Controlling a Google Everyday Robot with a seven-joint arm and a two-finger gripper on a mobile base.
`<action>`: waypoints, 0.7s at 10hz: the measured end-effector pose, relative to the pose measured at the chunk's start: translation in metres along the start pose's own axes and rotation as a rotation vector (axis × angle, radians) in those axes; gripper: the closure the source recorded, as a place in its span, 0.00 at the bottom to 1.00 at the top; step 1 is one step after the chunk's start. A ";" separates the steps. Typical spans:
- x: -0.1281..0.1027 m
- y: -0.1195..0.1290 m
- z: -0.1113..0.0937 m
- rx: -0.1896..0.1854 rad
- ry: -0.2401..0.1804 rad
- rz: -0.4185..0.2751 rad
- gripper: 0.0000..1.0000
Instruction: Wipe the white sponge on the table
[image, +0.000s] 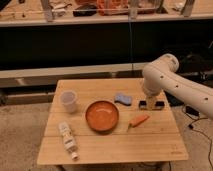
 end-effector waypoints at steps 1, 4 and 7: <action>-0.012 -0.005 0.004 0.001 -0.018 -0.020 0.20; -0.020 -0.013 0.011 0.001 -0.043 -0.057 0.20; -0.031 -0.020 0.031 -0.003 -0.062 -0.085 0.20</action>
